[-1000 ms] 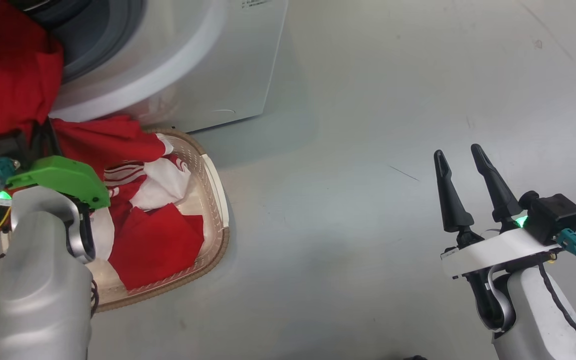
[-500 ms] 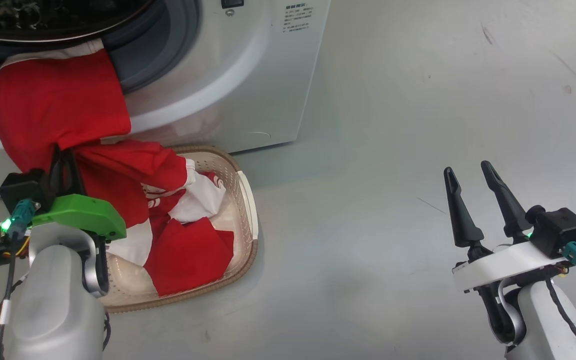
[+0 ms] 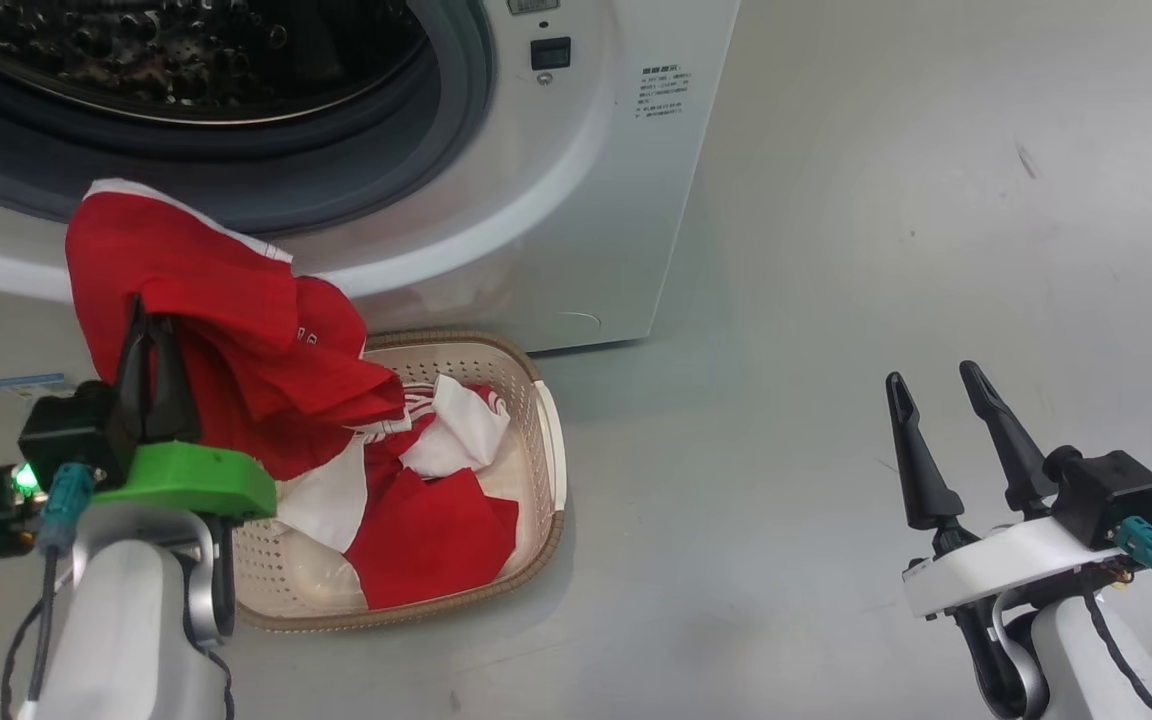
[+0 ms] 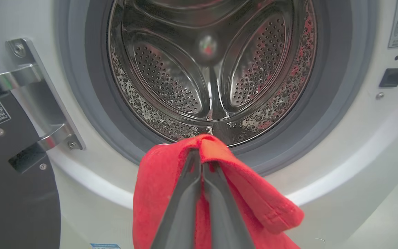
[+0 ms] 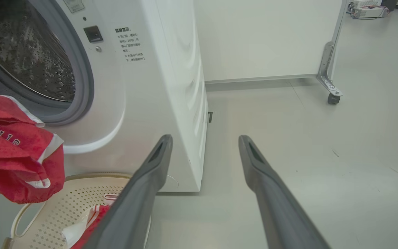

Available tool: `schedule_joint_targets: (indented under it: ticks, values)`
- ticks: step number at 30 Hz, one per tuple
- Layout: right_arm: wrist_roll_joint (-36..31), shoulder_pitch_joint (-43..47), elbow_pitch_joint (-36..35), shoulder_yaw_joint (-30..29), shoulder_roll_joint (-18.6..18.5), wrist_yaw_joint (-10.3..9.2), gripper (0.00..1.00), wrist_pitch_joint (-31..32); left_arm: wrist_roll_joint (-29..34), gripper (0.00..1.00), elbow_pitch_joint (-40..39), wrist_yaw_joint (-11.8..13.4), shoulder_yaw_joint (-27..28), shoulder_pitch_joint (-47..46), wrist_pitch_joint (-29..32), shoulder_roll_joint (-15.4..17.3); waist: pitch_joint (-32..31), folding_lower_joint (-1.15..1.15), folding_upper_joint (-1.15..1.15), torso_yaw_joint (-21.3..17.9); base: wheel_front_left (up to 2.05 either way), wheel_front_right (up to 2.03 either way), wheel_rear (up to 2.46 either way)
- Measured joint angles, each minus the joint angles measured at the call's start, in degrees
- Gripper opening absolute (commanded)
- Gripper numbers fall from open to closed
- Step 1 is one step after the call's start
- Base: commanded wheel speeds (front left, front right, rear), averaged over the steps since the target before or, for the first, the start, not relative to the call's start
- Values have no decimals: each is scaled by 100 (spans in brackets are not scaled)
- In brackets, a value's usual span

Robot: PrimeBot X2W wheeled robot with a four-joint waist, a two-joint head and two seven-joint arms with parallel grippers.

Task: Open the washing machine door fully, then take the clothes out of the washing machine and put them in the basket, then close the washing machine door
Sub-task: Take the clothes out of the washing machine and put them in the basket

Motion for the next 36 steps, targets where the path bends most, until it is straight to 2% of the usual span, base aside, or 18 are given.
schedule_joint_targets:
  ticks: [10,17,21,28,36]
  values:
    - [-3,43,-86,59,8,-1,100,9,-378,0,-137,1,-689,895,1,9,-100,0,0,46,0,0,0]
    - [-18,52,-202,169,34,0,100,67,-778,0,11,-9,-1054,1085,34,30,-28,0,0,-49,0,0,0]
    - [-18,52,-244,201,44,0,100,67,-786,0,305,-42,-1248,1087,198,34,59,0,0,-134,0,0,0]
    - [-16,19,-297,249,85,2,100,86,-639,0,975,-43,-1256,925,547,37,232,0,0,-333,0,0,0]
    - [34,-67,-318,280,147,8,100,86,-730,0,1793,-58,-1101,172,1033,36,466,0,0,-613,0,0,0]
